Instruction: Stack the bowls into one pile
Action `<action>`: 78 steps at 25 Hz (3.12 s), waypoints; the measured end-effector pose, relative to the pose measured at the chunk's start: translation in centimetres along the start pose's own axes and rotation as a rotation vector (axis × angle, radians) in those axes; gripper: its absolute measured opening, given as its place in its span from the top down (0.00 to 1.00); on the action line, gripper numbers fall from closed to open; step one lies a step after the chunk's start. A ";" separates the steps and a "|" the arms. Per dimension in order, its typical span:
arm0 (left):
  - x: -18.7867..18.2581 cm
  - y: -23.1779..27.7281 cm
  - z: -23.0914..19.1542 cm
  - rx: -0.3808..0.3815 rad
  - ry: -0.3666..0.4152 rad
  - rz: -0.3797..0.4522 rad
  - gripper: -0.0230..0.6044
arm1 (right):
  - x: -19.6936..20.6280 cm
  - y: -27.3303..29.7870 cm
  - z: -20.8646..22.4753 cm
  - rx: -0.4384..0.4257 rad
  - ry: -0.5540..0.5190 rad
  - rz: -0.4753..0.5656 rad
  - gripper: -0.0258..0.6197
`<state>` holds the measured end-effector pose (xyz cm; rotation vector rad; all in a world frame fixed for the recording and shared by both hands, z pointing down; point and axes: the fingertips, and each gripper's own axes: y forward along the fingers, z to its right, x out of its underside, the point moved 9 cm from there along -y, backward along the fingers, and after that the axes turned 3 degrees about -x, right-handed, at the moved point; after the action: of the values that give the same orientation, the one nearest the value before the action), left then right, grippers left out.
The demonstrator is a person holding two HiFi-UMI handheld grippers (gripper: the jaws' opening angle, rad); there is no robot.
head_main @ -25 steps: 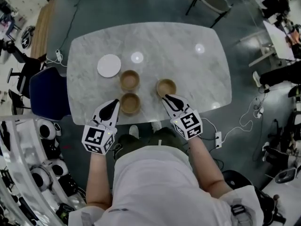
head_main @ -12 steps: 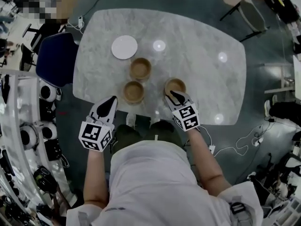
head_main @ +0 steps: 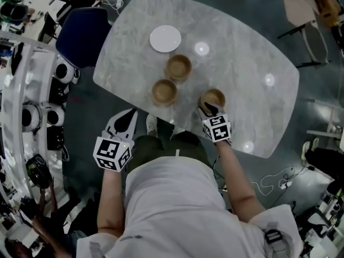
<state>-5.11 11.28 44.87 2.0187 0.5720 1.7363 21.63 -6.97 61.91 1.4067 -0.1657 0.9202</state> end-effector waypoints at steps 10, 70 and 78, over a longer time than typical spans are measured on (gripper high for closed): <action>2.5 -2.5 -0.2 -0.066 -0.064 -0.014 0.96 | 0.4 1.9 0.1 0.061 -0.098 -0.106 0.82; 3.1 -5.1 -14.8 -0.005 -0.198 0.007 0.96 | -16.5 8.3 -6.5 0.163 -0.358 -0.134 0.92; 4.2 -5.7 -13.4 -0.093 -0.245 -0.018 0.96 | -17.0 10.6 -5.0 0.089 -0.399 -0.158 0.91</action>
<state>-17.98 18.99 46.95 2.1116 0.4207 1.4482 1.76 -11.31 58.69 1.6516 -0.3113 0.5152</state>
